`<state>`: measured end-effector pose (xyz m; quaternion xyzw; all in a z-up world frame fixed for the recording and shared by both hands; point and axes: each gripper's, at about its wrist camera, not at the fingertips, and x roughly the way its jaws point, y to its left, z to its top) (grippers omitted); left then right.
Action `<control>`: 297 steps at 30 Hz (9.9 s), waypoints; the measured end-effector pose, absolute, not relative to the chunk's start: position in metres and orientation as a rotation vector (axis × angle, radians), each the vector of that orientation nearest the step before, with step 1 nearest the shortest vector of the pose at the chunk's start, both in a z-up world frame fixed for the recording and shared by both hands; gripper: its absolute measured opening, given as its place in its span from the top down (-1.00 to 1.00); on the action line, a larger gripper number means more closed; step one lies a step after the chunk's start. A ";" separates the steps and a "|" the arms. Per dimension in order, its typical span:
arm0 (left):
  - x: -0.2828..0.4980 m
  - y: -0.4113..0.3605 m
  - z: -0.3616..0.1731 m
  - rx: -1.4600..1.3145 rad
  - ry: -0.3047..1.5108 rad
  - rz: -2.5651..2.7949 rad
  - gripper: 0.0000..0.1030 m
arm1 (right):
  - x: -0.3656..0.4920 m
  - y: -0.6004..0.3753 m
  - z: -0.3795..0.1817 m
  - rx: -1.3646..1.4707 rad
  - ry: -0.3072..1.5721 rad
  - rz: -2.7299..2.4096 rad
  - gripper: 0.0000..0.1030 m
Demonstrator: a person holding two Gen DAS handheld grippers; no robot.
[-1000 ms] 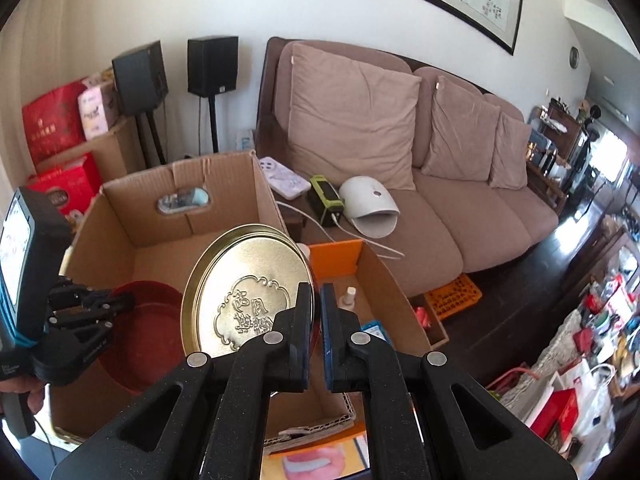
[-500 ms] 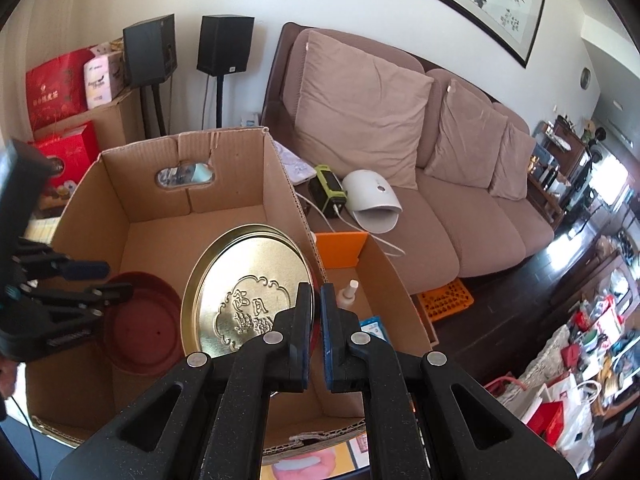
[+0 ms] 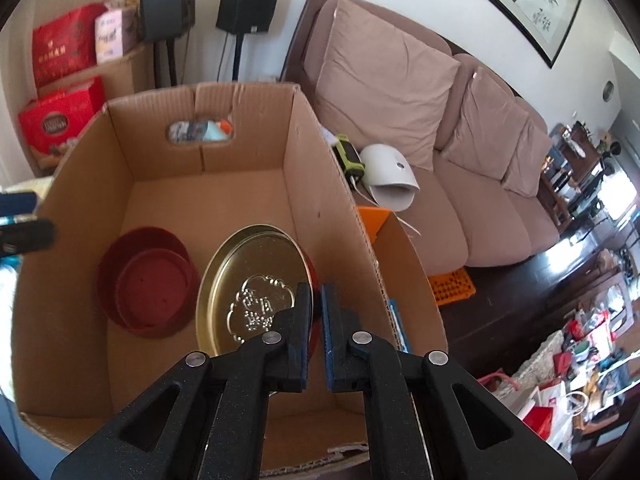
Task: Organize objects
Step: 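Open left tool dropping red container into box while right tool lowers gold lid, then open right tool to release gold tin lid inside the box, then move both tools back from the box toward the table, then grasp blue collapsible funnel with right tool and lift it, then hold blue funnel up with right tool while left tool grasps small beige cork, then carry funnel with right tool and cork with left tool into box, release both, then move both tools back over the table toward white duster and envelopes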
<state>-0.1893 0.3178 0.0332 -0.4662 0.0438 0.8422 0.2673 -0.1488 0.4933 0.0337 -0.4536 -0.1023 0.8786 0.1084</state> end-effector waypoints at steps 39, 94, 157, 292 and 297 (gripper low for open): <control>-0.135 0.141 0.037 -1.166 0.015 2.597 -0.87 | -0.131 0.387 0.078 -1.233 -0.058 2.967 -0.29; -0.139 -0.052 -0.081 -1.420 -0.304 2.700 -1.00 | -0.237 0.166 -0.045 -1.713 0.208 3.069 -0.42; -0.292 0.184 -0.113 -1.735 -0.155 2.228 0.24 | -0.160 0.309 0.109 -1.213 0.176 3.201 0.41; -0.162 -0.097 -0.110 -1.615 -0.534 2.544 -0.99 | -0.145 0.211 -0.039 -1.823 0.143 3.029 -0.59; -0.175 -0.115 -0.126 -1.621 -0.634 2.522 -0.99 | -0.149 0.215 -0.059 -1.891 0.272 2.985 -0.58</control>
